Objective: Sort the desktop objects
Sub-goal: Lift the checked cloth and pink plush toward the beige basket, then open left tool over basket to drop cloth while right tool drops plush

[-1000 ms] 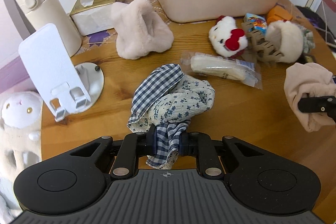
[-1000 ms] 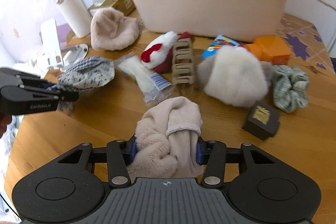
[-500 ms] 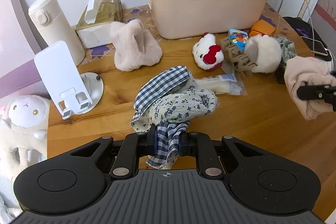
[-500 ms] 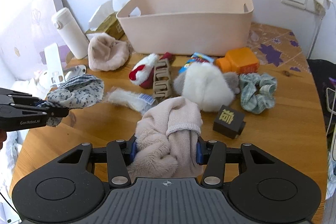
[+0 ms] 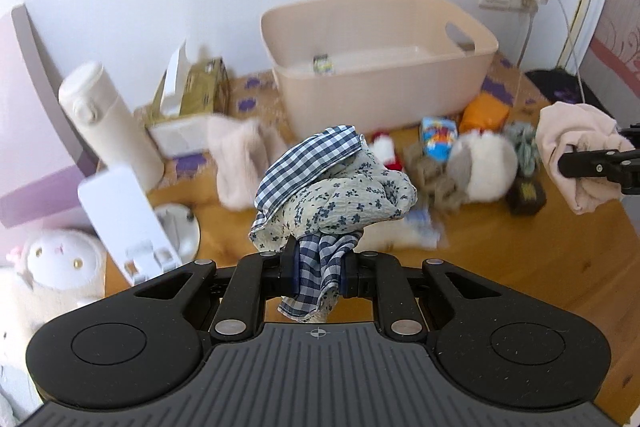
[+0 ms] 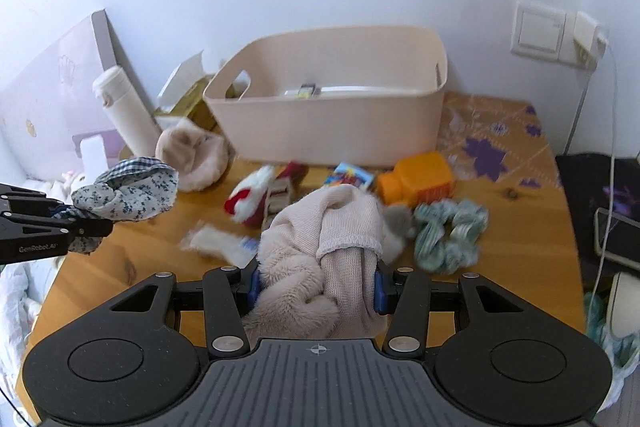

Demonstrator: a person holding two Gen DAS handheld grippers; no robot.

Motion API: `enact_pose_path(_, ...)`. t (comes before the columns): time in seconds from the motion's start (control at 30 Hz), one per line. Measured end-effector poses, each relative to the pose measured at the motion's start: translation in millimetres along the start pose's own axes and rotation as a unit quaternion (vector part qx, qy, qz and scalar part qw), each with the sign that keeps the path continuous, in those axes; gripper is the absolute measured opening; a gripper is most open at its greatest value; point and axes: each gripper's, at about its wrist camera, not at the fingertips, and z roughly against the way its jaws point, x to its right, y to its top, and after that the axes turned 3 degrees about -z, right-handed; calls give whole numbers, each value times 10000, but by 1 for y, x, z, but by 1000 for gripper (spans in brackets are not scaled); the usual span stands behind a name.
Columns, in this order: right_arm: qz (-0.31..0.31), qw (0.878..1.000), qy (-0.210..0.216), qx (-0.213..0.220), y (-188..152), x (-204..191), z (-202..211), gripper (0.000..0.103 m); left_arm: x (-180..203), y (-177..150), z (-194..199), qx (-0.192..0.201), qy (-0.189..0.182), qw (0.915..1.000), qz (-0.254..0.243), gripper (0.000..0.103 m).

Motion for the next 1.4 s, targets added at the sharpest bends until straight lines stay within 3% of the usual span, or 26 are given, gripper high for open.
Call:
enact_pose_path(0.27, 47, 9992, -143, 366, 31, 17, 9, 46, 1, 45, 2, 380, 36, 9992, -141, 16)
enact_pose_path(0.8, 413, 9939, -543, 865, 89, 36, 9, 46, 24, 124, -25, 832, -256, 9956, -356, 16)
enact_pose_path(1.13, 1017, 9876, -756, 931, 123, 25, -11, 46, 35, 155, -57, 782, -227, 9958, -421, 16)
enact_pose_path(1.4, 1329, 9853, -769, 754, 141, 10, -47, 46, 36, 165, -106, 325, -210, 9992, -122, 16)
